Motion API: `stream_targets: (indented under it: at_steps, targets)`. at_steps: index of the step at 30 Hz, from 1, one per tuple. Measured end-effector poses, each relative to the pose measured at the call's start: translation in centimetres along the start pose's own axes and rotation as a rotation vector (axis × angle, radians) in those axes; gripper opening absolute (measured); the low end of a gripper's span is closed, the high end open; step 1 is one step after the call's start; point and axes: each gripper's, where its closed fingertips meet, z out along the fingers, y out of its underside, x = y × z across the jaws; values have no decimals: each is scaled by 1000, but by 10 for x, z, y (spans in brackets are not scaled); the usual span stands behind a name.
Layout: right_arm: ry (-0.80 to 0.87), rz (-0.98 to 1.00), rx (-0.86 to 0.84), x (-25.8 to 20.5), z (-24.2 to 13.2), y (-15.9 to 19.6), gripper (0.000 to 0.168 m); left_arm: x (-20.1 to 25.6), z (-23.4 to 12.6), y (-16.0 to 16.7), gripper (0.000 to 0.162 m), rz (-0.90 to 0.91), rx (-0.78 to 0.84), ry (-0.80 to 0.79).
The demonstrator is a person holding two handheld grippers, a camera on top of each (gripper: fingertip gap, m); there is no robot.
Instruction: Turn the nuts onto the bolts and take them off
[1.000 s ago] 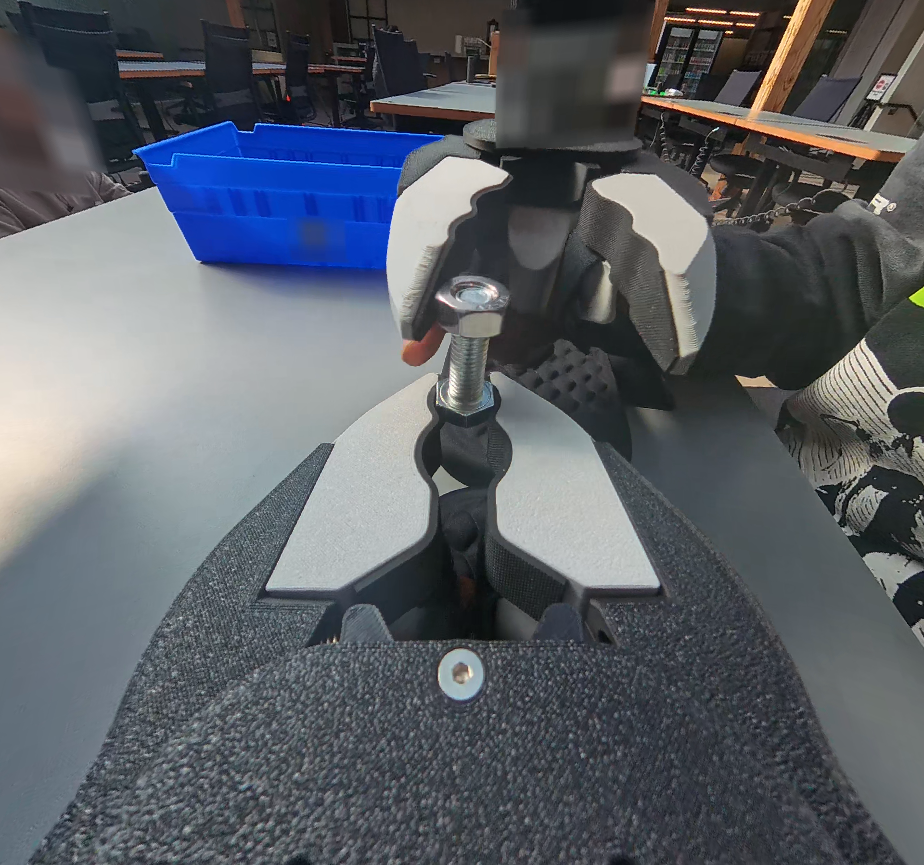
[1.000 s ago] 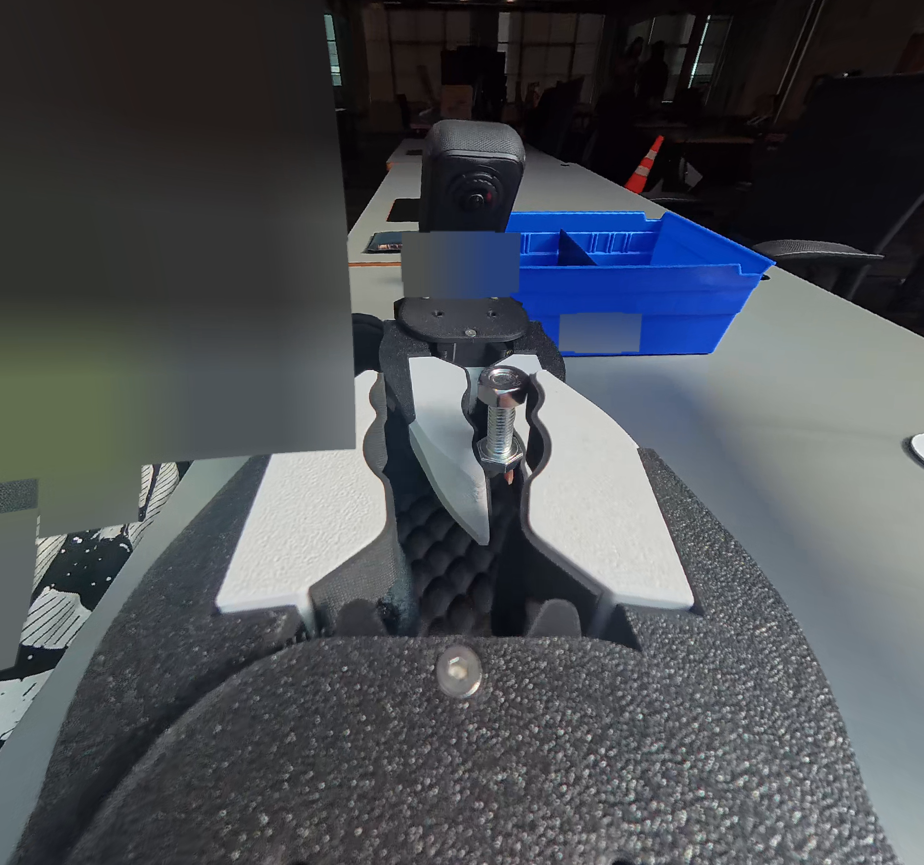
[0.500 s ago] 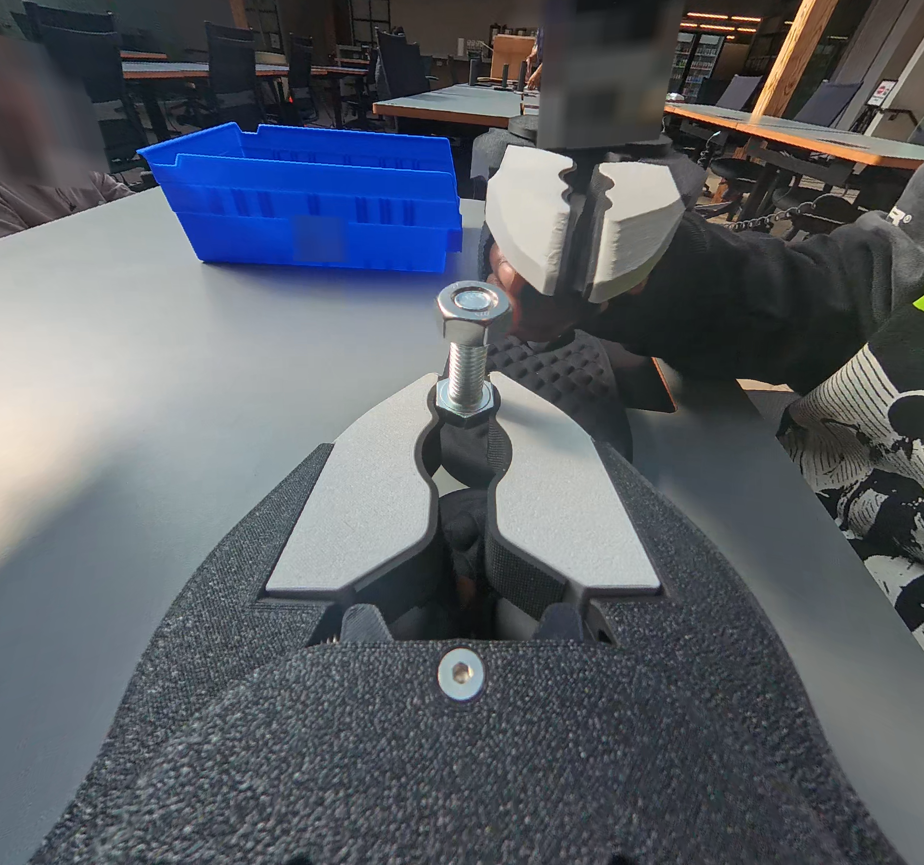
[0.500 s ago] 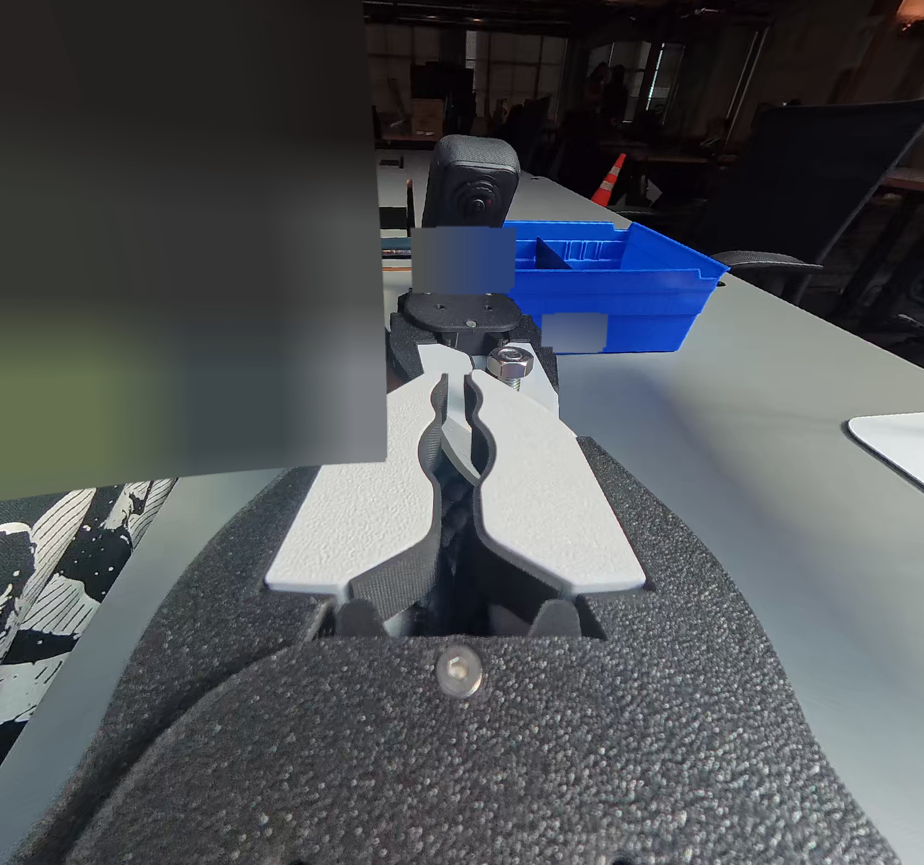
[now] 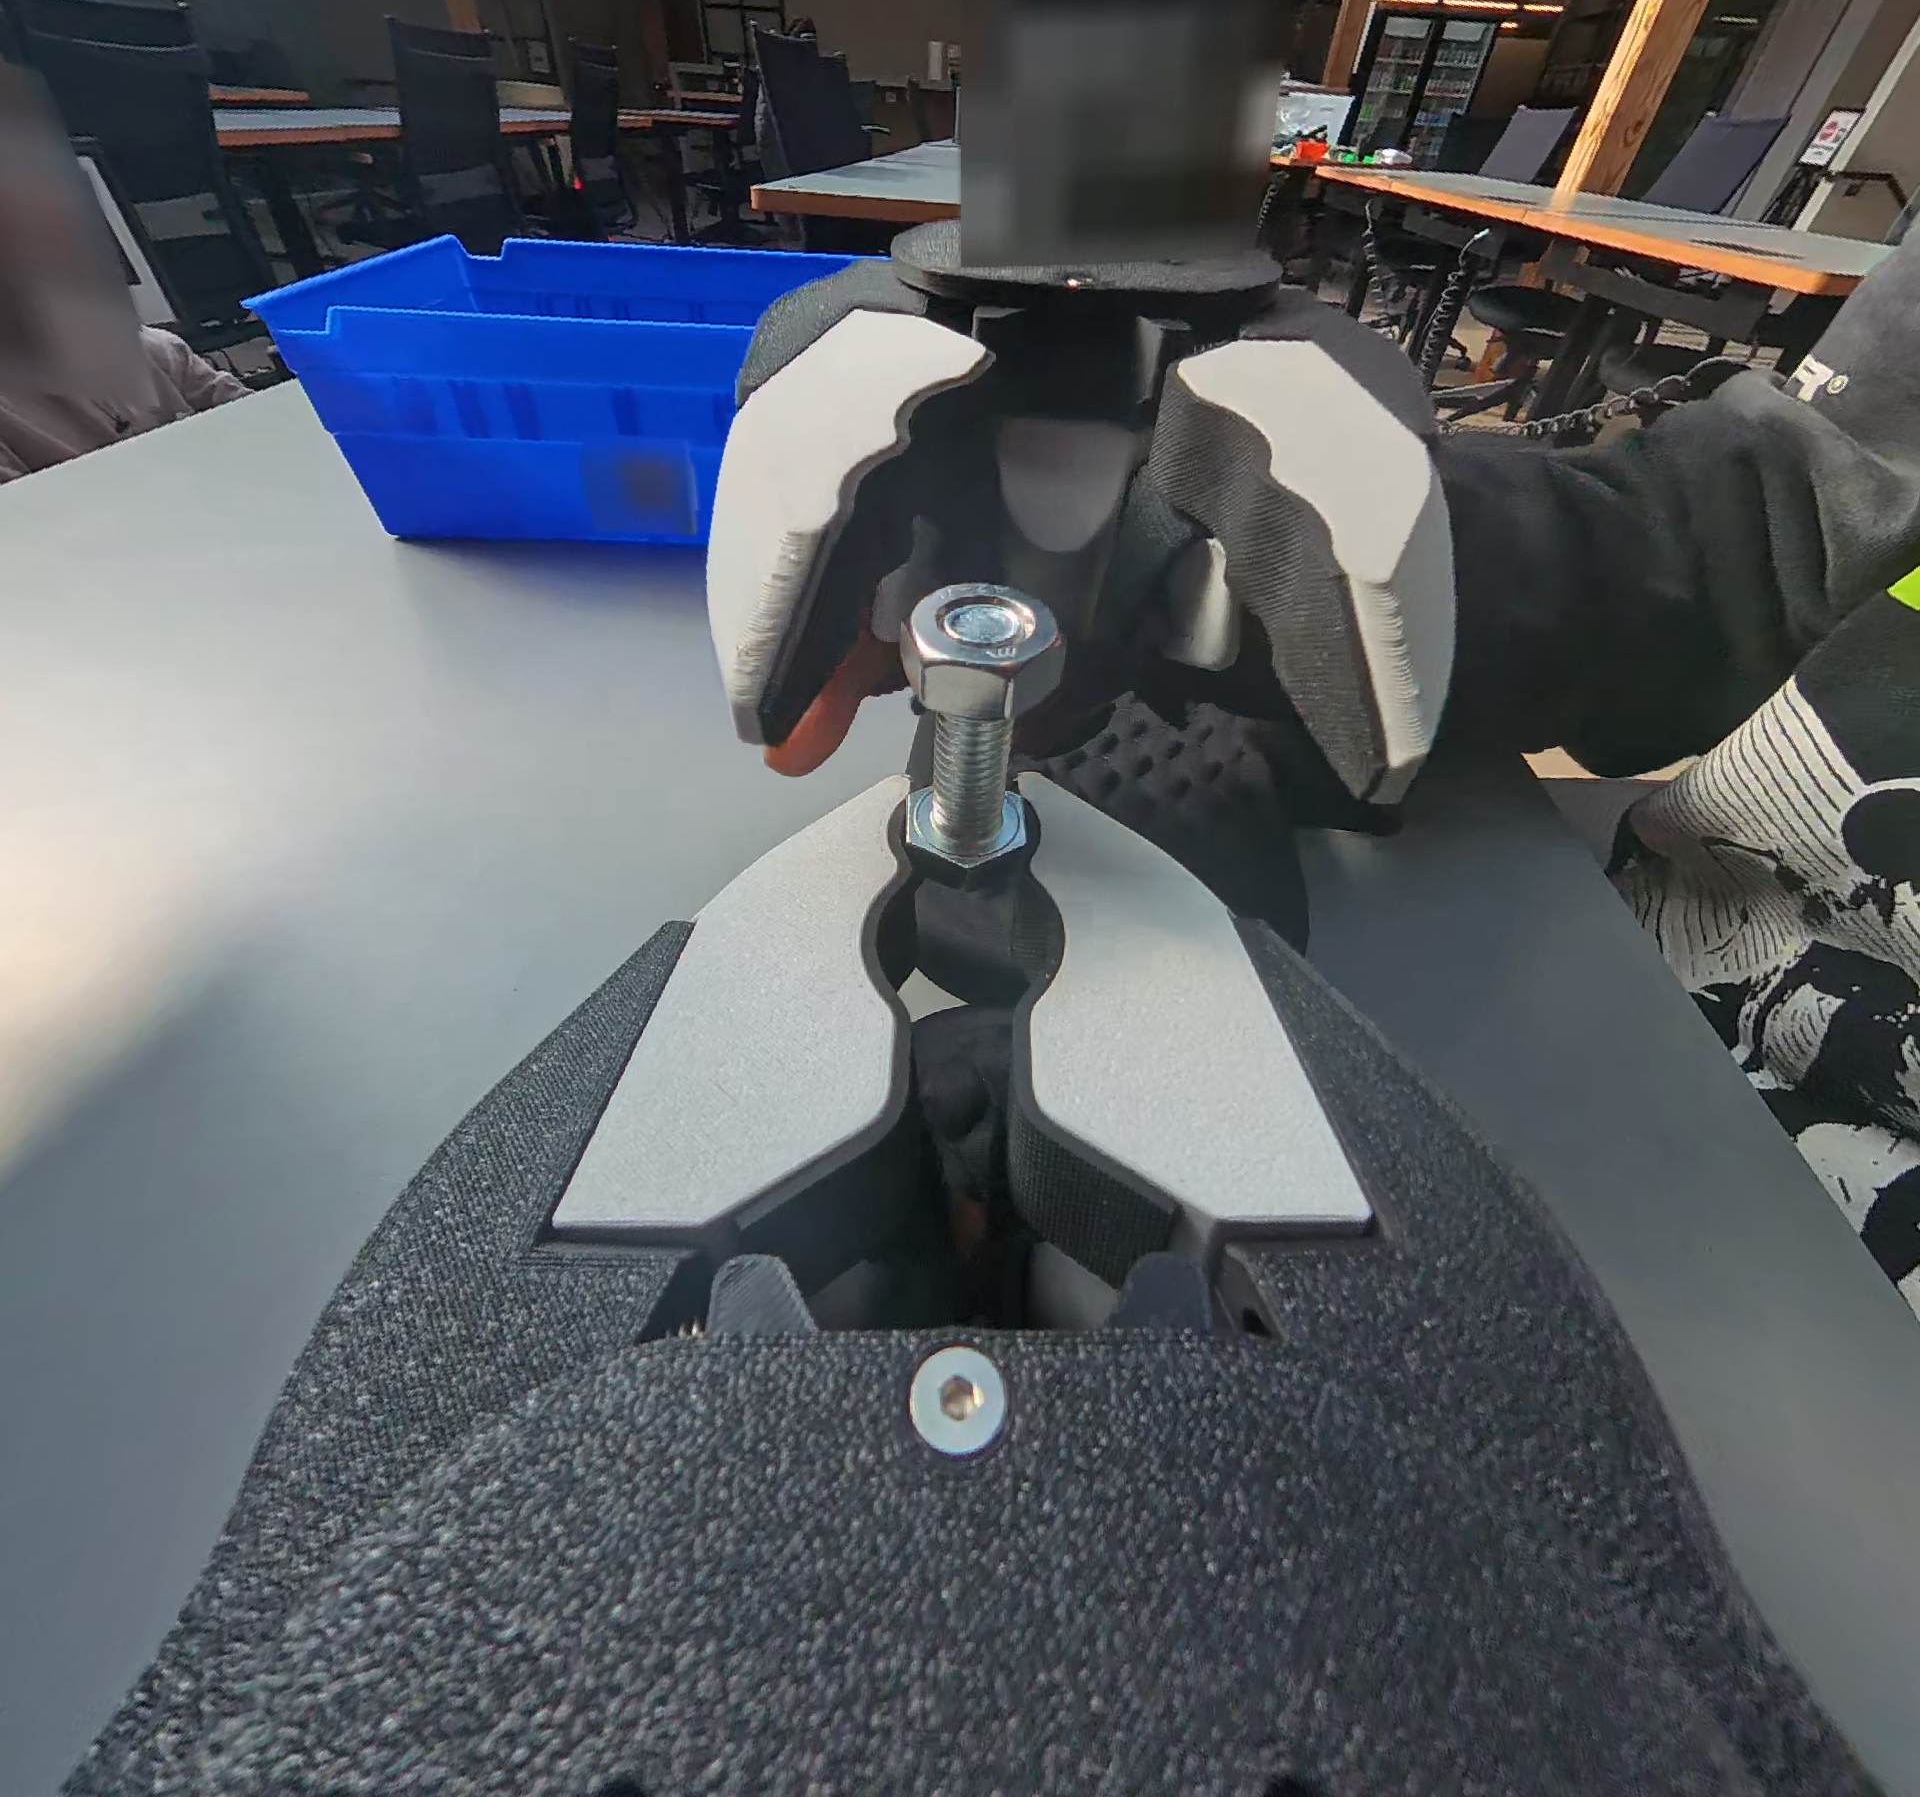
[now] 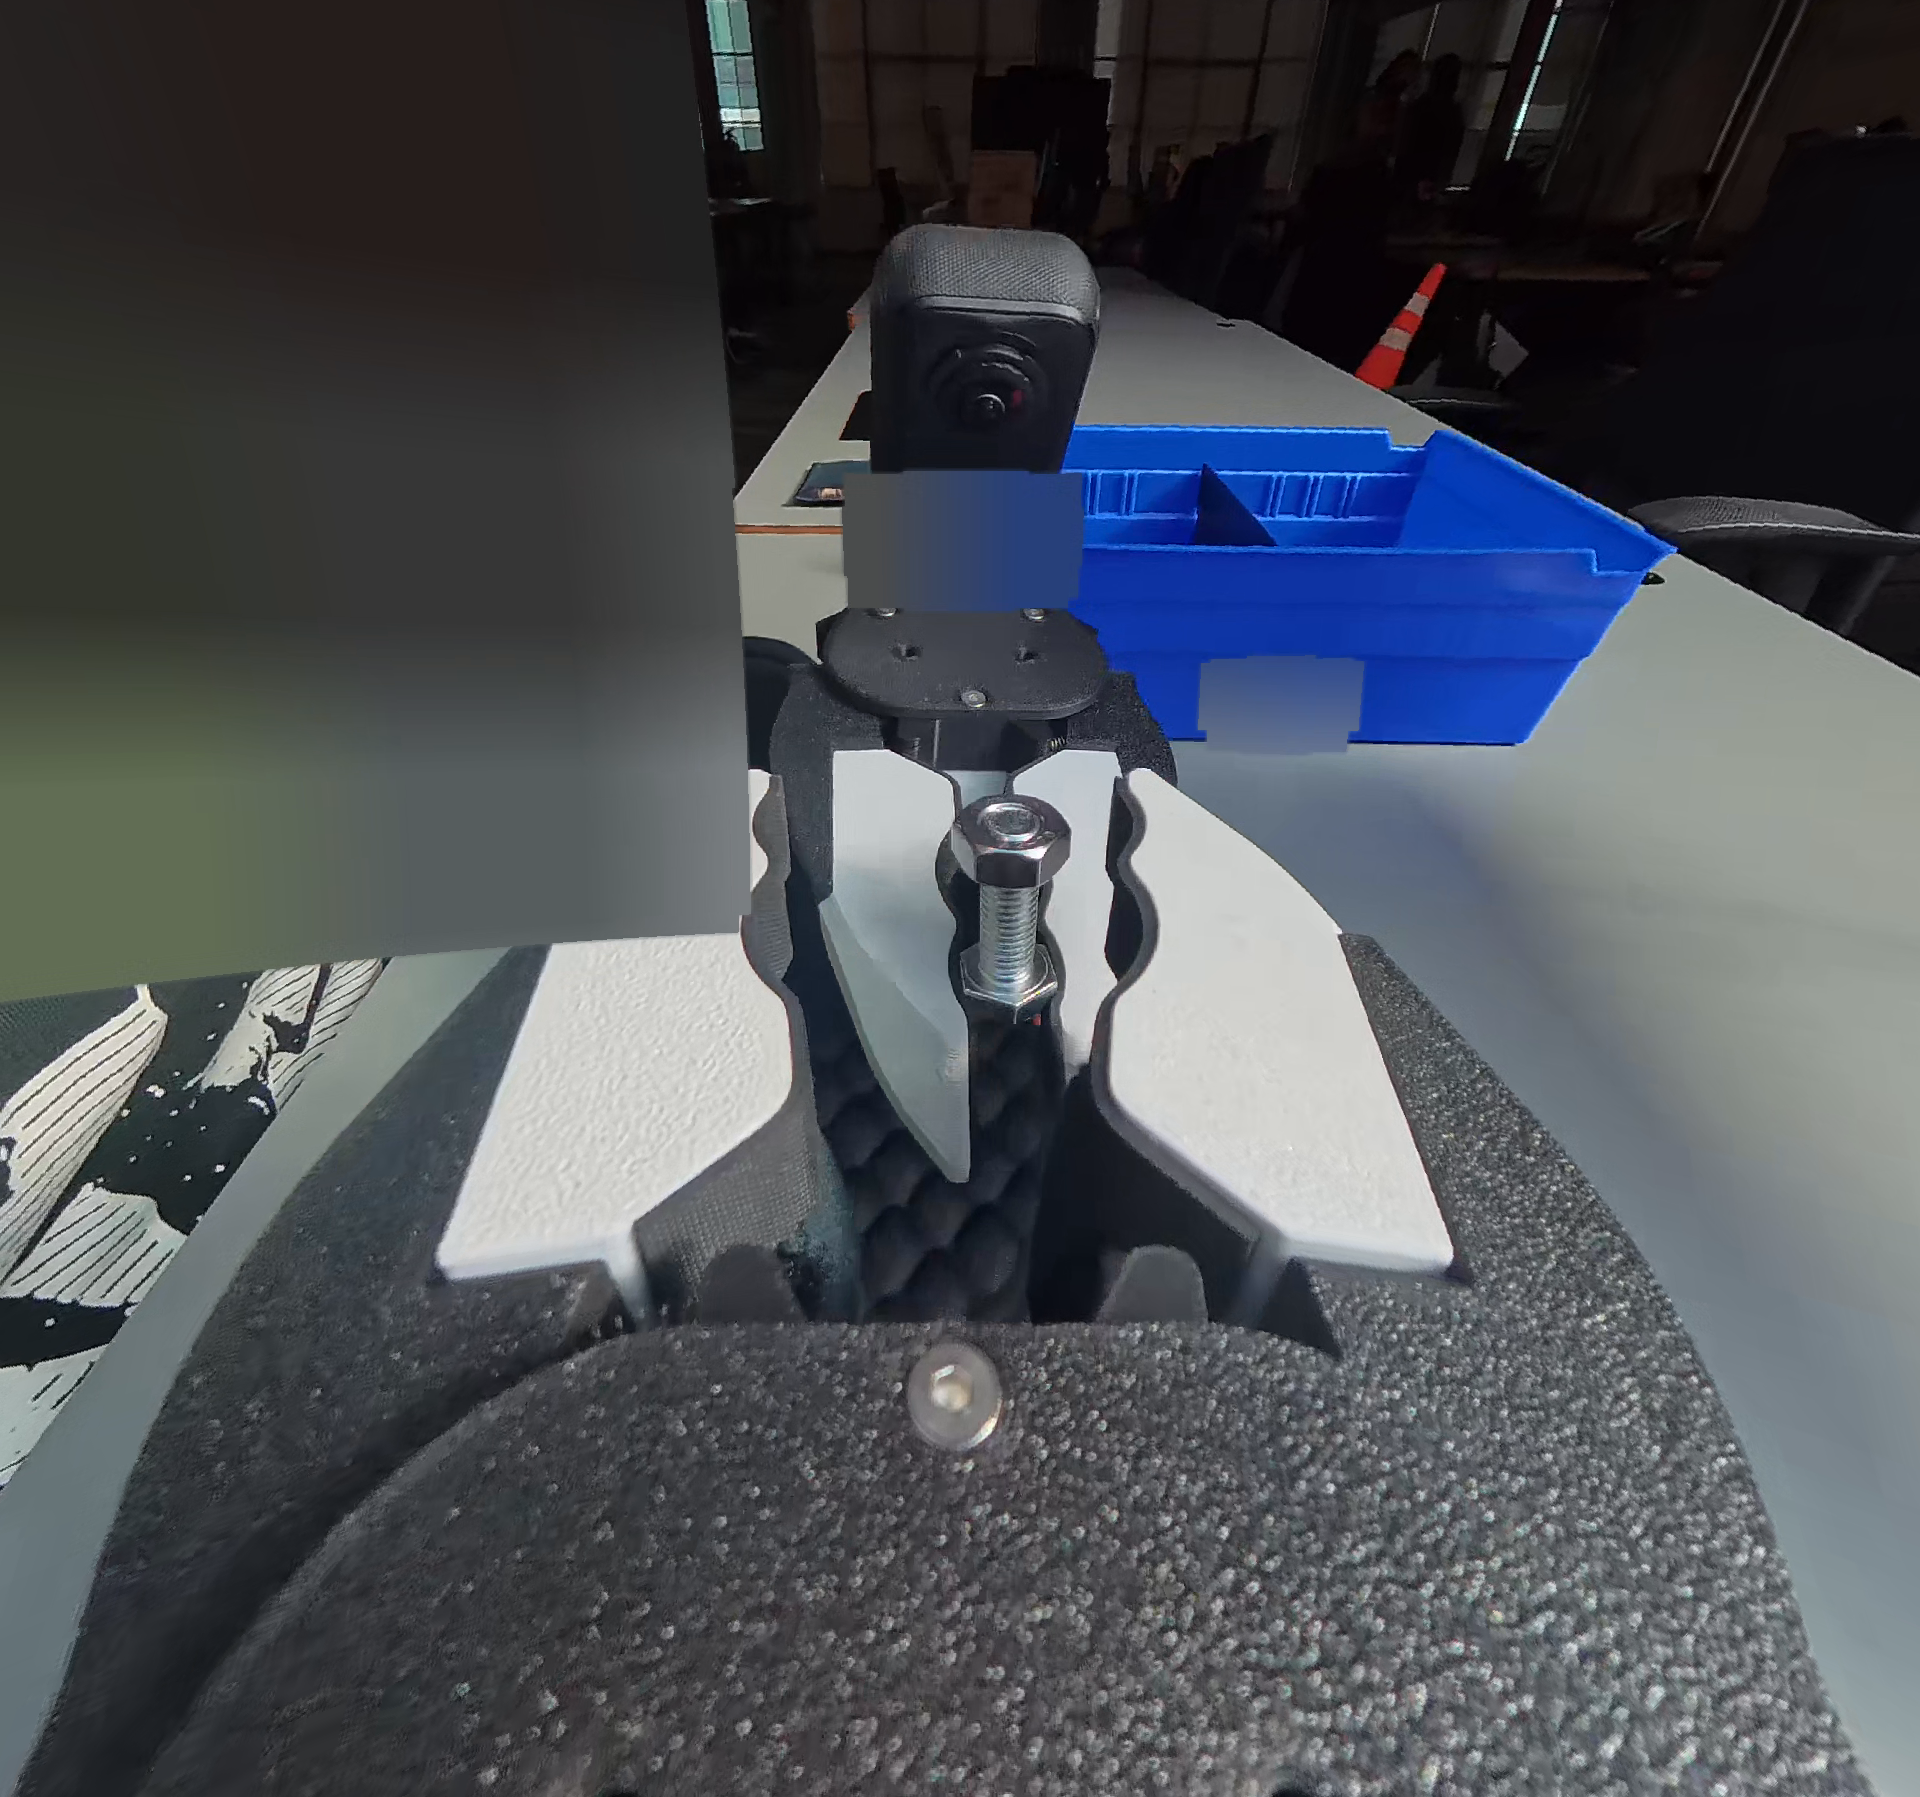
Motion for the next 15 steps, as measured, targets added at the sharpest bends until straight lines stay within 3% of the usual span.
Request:
stream_targets:
  at_steps: [5, 15]
  targets:
    - [-40, -21, -22, -4, 6, 0, 50, 0, 0, 0, 13, -5, -4, 5]
    - [73, -14, 20, 1, -16, -1, 38, -1, 0, -1, 13, -11, 4, 4]
